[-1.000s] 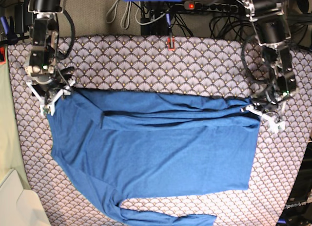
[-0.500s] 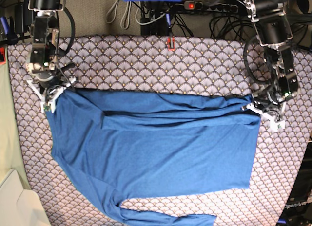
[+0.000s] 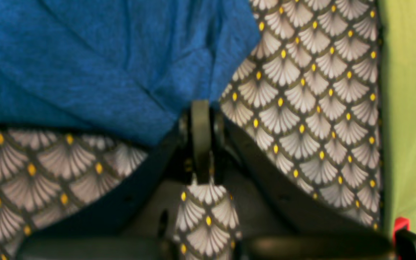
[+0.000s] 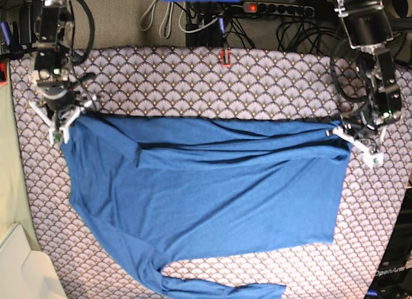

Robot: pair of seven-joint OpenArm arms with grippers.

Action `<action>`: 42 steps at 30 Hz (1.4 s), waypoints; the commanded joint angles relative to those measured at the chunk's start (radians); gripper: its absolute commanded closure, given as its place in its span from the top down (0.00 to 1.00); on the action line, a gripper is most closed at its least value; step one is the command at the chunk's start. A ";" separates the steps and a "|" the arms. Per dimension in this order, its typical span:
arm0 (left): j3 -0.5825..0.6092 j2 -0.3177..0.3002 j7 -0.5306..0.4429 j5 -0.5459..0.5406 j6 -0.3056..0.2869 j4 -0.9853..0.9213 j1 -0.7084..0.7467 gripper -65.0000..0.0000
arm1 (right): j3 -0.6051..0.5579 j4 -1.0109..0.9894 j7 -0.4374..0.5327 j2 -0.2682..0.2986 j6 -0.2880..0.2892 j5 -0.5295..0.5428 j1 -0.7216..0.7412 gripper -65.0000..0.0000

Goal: Fold the T-shirt properly
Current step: 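Pull the shoulder edge back away from the hem with both grippers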

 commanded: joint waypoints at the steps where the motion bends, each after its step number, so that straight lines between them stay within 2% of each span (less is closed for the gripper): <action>1: -0.006 -0.014 0.003 0.002 0.004 0.030 -0.012 0.01 | 0.006 0.023 0.018 0.019 -0.003 -0.006 -0.007 0.00; 5: -0.006 -0.014 0.052 0.006 0.002 0.075 0.002 0.01 | 0.006 0.047 0.018 0.024 0.006 -0.006 -0.046 0.00; 9: -0.006 -0.039 0.066 0.002 0.002 0.132 0.039 0.01 | 0.023 0.097 0.014 0.022 0.104 -0.006 -0.093 0.00; 11: -0.006 -0.042 0.066 0.002 0.002 0.149 0.053 0.01 | 0.052 0.109 0.012 0.014 0.132 -0.006 -0.101 0.00; 19: -0.007 -0.077 0.066 0.000 0.001 0.168 0.120 0.01 | 0.127 0.112 0.020 -0.002 0.138 -0.006 -0.133 0.00; 27: -0.007 -0.102 0.069 0.000 0.001 0.261 0.189 0.01 | 0.126 0.172 0.020 -0.002 0.138 -0.006 -0.222 0.00; 33: -0.007 -0.102 0.117 0.000 0.001 0.262 0.188 0.01 | 0.120 0.230 0.018 -0.005 0.138 -0.006 -0.251 0.00; 42: -0.006 -0.099 0.115 0.000 0.001 0.256 0.179 0.01 | 0.095 0.238 0.011 -0.059 0.138 -0.006 -0.216 0.00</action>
